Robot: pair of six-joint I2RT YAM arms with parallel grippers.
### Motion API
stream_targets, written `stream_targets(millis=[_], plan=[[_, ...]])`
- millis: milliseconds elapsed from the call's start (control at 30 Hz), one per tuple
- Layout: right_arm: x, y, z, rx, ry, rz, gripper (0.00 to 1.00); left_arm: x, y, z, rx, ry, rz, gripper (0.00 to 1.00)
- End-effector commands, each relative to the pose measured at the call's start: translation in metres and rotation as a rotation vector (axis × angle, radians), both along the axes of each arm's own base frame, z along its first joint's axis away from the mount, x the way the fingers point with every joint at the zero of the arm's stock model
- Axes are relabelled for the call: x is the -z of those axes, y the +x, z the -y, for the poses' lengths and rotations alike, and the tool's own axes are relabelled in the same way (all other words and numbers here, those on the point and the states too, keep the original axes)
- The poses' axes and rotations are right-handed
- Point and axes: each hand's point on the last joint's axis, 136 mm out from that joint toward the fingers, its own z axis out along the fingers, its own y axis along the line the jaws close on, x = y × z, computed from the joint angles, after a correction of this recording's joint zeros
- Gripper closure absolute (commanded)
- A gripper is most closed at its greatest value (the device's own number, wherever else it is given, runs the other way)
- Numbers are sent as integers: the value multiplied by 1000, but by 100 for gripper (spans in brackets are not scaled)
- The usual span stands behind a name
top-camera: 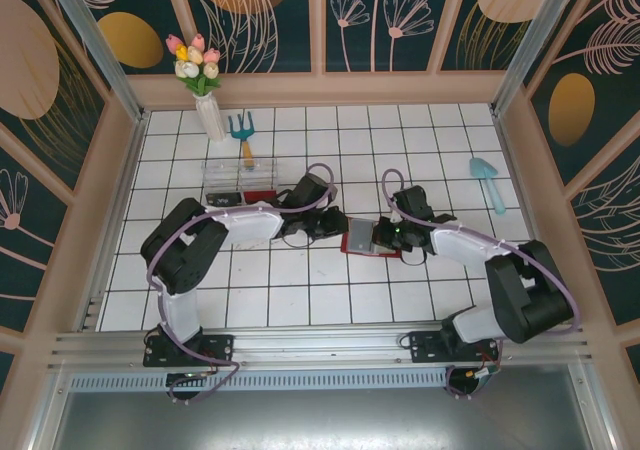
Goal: Take the credit cards out of the card holder
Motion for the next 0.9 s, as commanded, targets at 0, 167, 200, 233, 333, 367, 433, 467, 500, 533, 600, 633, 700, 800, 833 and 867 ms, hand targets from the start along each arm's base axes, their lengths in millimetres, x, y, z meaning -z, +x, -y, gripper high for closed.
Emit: stream_targets(millis=[0, 167, 200, 233, 333, 367, 433, 467, 500, 533, 600, 633, 700, 800, 833, 867], plan=[[4, 10, 3, 11, -42, 9, 100, -5, 0, 19, 53, -58, 9, 81], [13, 9, 3, 10, -48, -9, 100, 10, -5, 21, 68, -30, -22, 79], [14, 9, 3, 9, -50, -10, 100, 12, -5, 21, 67, -25, -26, 79], [14, 9, 3, 8, -48, -10, 100, 14, -6, 22, 71, -20, -31, 78], [14, 9, 3, 7, -48, -9, 100, 19, -7, 24, 77, -14, -40, 77], [14, 9, 3, 7, -48, -11, 100, 20, -8, 25, 84, -15, -45, 77], [14, 9, 2, 6, -42, -11, 100, 21, -8, 27, 88, -15, -48, 77], [14, 8, 2, 6, -40, -12, 100, 20, -9, 28, 89, -18, -46, 77], [14, 8, 2, 7, -40, -14, 100, 20, -10, 29, 92, -20, -46, 77], [13, 8, 2, 5, -38, -11, 100, 19, -10, 29, 93, -25, -48, 76], [14, 7, 2, 5, -39, -13, 100, 14, -12, 32, 100, -57, -46, 76], [14, 7, 2, 4, -40, -15, 100, 12, -12, 33, 99, -72, -46, 76], [14, 7, 2, 7, -39, -12, 100, 20, -11, 27, 75, -19, -60, 76], [13, 7, 2, 7, -39, -10, 100, 32, -9, 18, 69, 68, -66, 76], [14, 6, 2, 7, -40, -13, 100, 30, -9, 17, 64, 67, -61, 76], [14, 6, 2, 5, -41, -14, 100, 29, -10, 16, 61, 60, -58, 76]])
